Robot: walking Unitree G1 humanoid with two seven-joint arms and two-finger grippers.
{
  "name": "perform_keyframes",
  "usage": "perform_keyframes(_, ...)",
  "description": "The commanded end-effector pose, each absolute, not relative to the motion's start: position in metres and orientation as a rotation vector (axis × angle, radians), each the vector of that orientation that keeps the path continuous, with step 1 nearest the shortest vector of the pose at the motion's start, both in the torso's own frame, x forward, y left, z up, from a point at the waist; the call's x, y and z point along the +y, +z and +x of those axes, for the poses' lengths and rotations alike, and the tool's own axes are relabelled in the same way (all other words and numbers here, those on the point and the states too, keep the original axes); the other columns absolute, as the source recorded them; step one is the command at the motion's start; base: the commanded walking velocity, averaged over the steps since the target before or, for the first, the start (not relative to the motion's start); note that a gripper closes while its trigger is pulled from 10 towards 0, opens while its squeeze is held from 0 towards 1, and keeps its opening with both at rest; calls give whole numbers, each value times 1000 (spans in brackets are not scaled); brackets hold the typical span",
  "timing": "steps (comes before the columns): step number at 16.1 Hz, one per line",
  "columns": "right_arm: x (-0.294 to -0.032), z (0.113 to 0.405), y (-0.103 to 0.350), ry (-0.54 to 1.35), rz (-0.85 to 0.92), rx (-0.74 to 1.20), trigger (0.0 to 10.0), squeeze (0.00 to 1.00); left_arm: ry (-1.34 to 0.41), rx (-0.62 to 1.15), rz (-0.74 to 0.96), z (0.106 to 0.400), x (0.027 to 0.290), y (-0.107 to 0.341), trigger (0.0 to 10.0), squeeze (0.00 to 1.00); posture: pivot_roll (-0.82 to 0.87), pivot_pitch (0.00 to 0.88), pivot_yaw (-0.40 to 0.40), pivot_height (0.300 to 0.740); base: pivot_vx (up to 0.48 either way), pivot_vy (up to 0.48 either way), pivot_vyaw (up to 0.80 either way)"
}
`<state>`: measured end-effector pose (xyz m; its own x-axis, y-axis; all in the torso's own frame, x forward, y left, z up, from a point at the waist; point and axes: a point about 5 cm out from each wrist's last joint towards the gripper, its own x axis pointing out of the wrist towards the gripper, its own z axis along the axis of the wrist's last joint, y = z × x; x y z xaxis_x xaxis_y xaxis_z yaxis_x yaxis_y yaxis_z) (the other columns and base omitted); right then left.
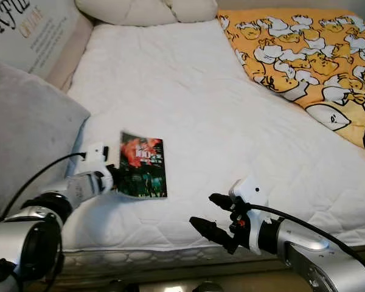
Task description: Clean up the room
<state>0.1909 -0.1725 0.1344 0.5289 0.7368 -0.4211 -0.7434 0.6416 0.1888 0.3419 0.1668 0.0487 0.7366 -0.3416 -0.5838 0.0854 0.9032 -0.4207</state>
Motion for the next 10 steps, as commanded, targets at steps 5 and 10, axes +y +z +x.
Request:
perform_keyframes(5,-171,195,134,869,-53,495,10000,0,-186,719,-346,342,178,49,10000,1000,-286,89,48,740,0,0,0)
perform_keyframes(10,-168,210,133,861,-72,453,10000,0,-182,682,-152,344,218,62,10000,1000,-244,24,52,740,0,0,0)
